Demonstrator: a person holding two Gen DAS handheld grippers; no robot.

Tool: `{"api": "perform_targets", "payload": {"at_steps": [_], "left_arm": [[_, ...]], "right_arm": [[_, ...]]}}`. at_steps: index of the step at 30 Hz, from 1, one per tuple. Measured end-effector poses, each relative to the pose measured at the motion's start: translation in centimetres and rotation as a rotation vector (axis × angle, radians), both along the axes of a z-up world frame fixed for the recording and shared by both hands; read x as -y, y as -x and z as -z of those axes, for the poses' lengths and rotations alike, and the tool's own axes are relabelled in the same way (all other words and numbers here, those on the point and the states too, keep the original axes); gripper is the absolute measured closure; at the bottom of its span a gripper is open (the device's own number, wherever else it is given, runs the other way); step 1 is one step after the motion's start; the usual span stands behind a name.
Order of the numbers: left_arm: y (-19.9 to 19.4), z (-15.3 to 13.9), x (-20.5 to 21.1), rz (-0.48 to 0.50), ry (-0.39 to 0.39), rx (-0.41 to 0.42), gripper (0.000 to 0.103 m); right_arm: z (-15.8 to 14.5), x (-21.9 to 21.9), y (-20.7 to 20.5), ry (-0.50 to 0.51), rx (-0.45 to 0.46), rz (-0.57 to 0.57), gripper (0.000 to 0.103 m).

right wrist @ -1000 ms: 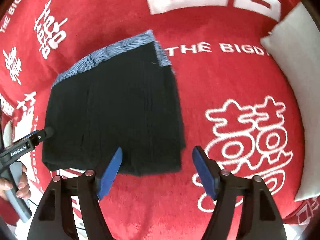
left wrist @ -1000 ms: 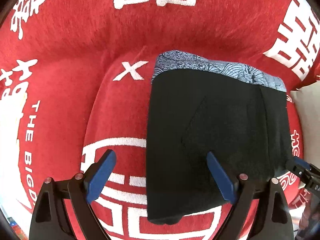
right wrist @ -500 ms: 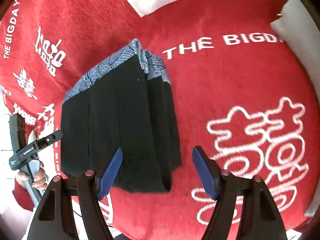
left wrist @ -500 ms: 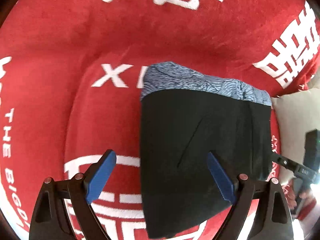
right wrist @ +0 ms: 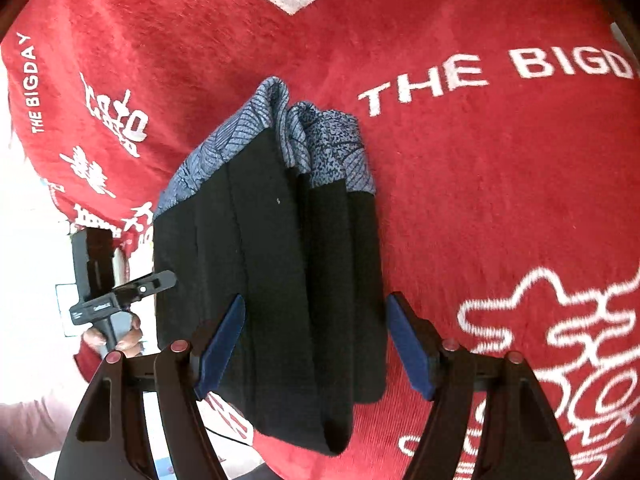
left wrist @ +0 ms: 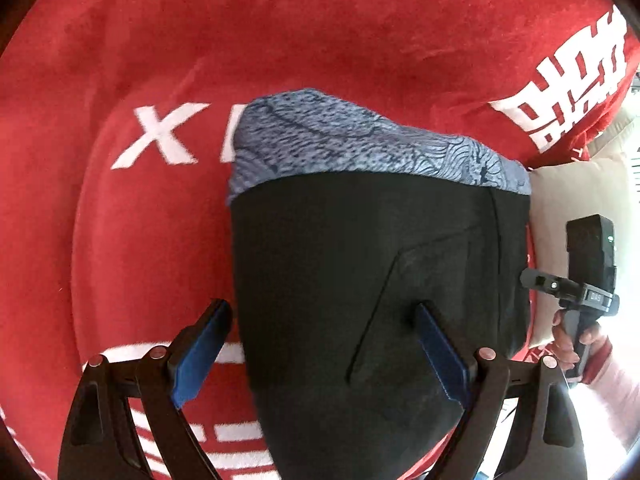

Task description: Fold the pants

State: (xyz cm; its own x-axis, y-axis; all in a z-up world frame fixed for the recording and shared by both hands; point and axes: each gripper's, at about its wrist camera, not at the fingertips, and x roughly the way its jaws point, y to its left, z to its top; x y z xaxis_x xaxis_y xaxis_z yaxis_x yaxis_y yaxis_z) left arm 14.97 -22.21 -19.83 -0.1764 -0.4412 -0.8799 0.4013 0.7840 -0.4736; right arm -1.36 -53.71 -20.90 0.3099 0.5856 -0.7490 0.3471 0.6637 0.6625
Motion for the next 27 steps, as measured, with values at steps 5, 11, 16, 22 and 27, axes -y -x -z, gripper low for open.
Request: {"api": "perform_targets", "payload": {"at_steps": [5,11,16,22,27], "left_arm": [[0.2,0.5,0.5,-0.004,0.019,-0.018,0.01],[0.9,0.7,1.2,-0.041,0.026,-0.006,0.017],[1.8,-1.0,1.3,-0.042,0.041,0.057,0.033],[2.3,-3.2,0.6,-0.045,0.069,0.082,0.04],[3.9,-4.7,-0.1,-0.029,0.075,0.074,0.04]], "right_arm": [[1.2,0.3,-0.4,-0.069,0.019,-0.008,0.027],[1.7,0.6,-0.2,-0.11,0.007,0.037,0.031],[0.3,0.4,0.3,-0.107,0.02,0.073,0.057],[-1.2,0.7,1.2,-0.167,0.037,0.139,0.066],[-2.4,-0.4,2.8,-0.179,0.026,0.129,0.066]]}}
